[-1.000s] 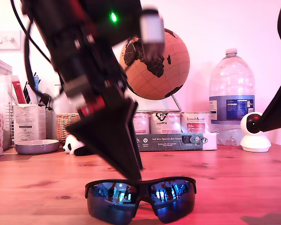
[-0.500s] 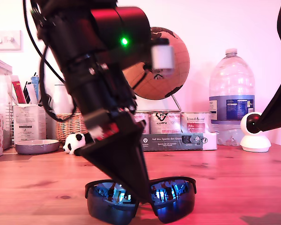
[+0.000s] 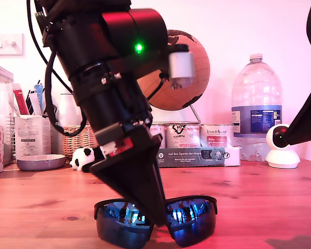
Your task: Pick up the sunglasses and open them, then place them back on the table
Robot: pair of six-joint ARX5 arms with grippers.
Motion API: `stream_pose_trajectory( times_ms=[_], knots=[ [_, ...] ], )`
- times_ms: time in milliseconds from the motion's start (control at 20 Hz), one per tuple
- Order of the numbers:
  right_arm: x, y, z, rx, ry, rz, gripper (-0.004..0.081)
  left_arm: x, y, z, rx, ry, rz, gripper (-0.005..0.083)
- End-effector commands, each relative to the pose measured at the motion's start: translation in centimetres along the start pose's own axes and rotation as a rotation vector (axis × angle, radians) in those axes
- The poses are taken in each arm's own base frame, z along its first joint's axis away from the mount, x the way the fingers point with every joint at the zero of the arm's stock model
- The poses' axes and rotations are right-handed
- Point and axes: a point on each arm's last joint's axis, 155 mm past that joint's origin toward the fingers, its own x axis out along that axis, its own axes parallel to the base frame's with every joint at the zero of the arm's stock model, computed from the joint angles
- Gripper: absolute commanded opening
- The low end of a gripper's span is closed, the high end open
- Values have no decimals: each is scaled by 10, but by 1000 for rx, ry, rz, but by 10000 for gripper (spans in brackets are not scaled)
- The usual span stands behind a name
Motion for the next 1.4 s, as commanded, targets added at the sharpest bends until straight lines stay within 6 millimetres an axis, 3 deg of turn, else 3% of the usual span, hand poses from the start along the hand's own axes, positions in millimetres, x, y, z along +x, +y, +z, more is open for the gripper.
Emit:
stream_pose_trajectory(
  times_ms=[0,350,600,750,900,1100,1350],
  knots=[
    [2,1,-3,-4,7,5,-12,7,-2,1,-1,9,-11,335],
    [2,1,-3,-4,6,5,-12,8,-5,8,17,-7,-11,170],
    [2,1,0,-5,-8,8,-12,8,-8,0,39,26,-21,68],
    [2,7,5,13,-26,36,-1,7,-9,-10,97,91,-1,57],
    [-1,9,13,36,-42,47,63,3,-15,-21,193,164,7,56],
    [-6,19,27,36,-37,95,72,-7,-23,-15,239,176,35,39],
    [4,22,14,62,151,129,73,-26,-29,-8,292,175,84,0]
  ],
)
